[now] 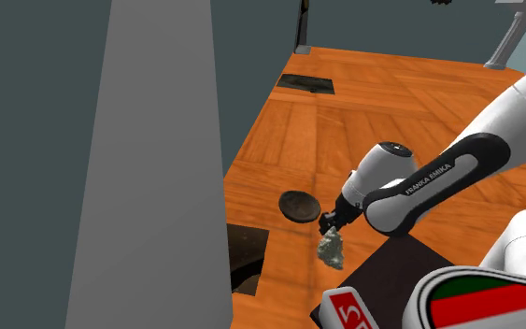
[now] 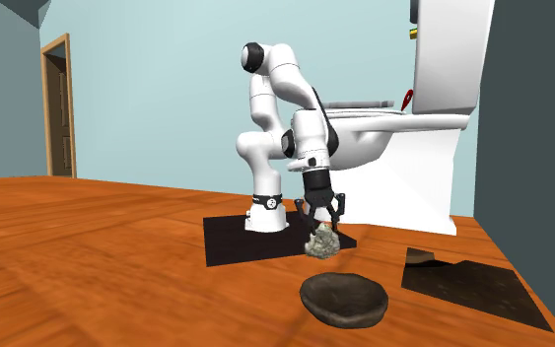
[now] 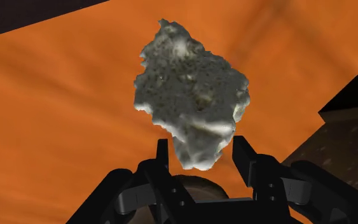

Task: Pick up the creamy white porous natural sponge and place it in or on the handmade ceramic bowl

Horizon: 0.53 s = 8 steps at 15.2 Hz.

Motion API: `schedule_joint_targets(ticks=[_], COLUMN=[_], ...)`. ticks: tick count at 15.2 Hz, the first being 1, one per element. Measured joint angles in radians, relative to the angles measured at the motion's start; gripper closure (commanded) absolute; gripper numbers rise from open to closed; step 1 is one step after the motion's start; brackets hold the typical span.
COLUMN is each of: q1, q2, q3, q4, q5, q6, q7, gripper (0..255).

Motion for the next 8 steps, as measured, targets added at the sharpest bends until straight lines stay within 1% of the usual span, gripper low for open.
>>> schedule_joint_targets(ticks=[2, 6, 8], q1=[-0.022, -0.046, -0.060], q2=[-0.043, -0.125, -0.091], q3=[0.017, 0.033, 0.015], q4=[0.002, 0.004, 0.049], q5=[-0.024, -0.049, -0.057], q6=[-0.045, -0.130, -0.142], q7=[0.021, 0.040, 0.019], gripper=[255, 255, 255])
